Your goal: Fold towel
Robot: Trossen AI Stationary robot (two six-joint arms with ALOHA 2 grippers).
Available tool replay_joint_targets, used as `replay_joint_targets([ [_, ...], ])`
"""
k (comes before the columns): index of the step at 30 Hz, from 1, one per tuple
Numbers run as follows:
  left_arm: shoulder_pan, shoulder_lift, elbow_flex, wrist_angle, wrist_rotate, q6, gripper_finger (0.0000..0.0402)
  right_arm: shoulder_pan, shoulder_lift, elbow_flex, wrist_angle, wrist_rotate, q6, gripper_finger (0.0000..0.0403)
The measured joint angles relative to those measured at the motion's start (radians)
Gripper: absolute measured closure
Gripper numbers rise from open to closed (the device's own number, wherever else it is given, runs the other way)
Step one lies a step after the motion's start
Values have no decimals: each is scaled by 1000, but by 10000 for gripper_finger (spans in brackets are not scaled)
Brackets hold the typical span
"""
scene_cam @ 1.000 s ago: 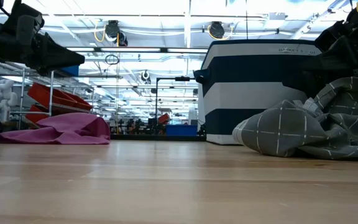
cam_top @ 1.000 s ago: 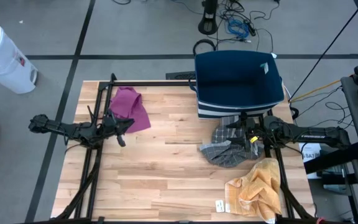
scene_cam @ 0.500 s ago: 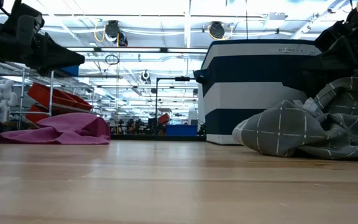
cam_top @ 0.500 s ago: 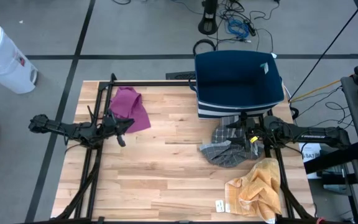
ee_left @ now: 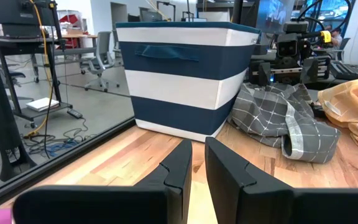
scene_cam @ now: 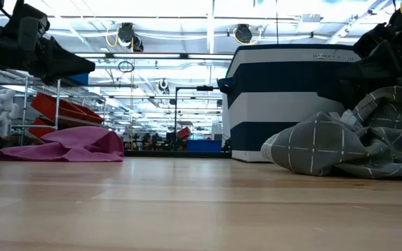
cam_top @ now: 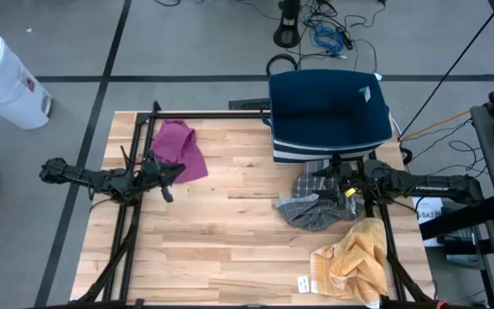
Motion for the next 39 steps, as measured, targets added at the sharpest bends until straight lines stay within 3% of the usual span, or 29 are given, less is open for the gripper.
replay_joint_targets([
  [29,0,0,0,1,2,-1,351,0,0,0,0,0,0,96],
  [33,0,0,0,1,17,-57,351,0,0,0,0,0,0,96],
  [36,24,5,0,45,11,-46,351,0,0,0,0,0,0,96],
  [39,80,47,-19,222,52,-14,351,0,0,0,0,0,0,96],
])
